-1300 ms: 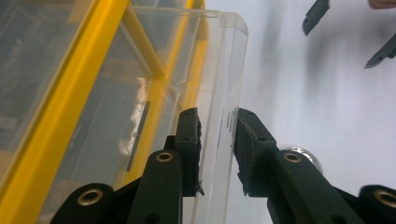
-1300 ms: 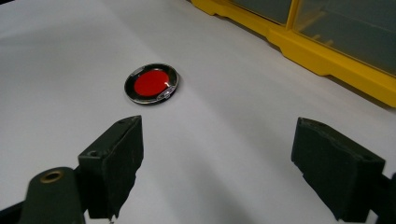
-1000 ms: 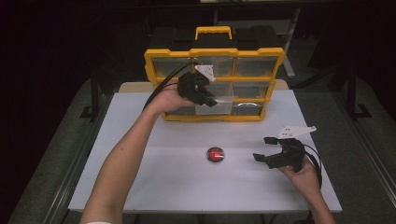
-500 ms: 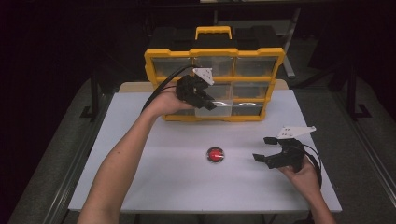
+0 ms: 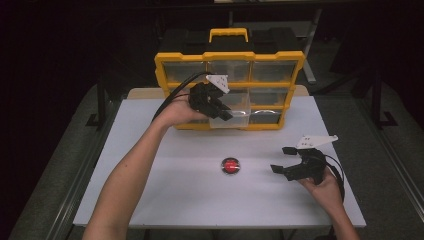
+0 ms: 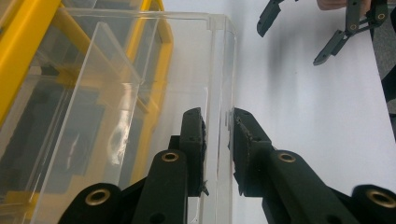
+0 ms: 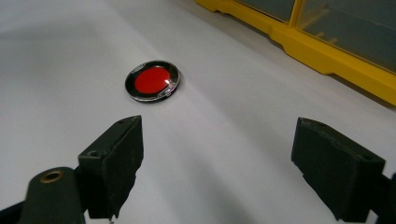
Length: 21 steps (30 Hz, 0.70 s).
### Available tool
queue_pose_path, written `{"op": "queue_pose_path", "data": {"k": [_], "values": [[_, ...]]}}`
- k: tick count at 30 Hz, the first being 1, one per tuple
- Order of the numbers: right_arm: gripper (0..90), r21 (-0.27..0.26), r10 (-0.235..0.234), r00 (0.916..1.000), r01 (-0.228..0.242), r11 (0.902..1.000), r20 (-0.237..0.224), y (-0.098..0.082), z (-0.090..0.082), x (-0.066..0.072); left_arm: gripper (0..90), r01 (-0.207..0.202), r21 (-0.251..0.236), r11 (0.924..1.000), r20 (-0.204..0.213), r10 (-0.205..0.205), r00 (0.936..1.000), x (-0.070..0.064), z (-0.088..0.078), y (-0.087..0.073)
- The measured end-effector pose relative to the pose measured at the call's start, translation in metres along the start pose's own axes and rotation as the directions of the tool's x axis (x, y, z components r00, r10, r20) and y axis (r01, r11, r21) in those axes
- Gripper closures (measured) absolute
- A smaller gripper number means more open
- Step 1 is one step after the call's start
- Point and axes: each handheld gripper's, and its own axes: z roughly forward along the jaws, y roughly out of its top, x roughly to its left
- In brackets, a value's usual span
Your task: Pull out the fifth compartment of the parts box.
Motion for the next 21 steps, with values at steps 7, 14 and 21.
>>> {"op": "queue_pose_path", "data": {"k": [7,14,21], "values": [[15.9,0.002,-0.002,1.0,0.002,1.0,0.001,-0.0001,0.0005,-0.0002,75.5,0.0,0.007,1.0,0.004,0.0,1.0,-0.0009,0.0004,-0.001],[15.9,0.002,0.003,1.0,-0.003,1.0,0.001,-0.0004,0.0009,-0.0007,74.4,0.001,0.017,0.9999,0.009,-0.001,1.0,-0.0012,0.0,-0.0014],[15.9,0.005,0.006,1.0,-0.006,1.0,0.002,-0.0005,0.0014,-0.001,67.5,0.0,0.009,1.0,0.018,-0.001,0.9998,-0.0035,-0.0008,-0.0003]]}}
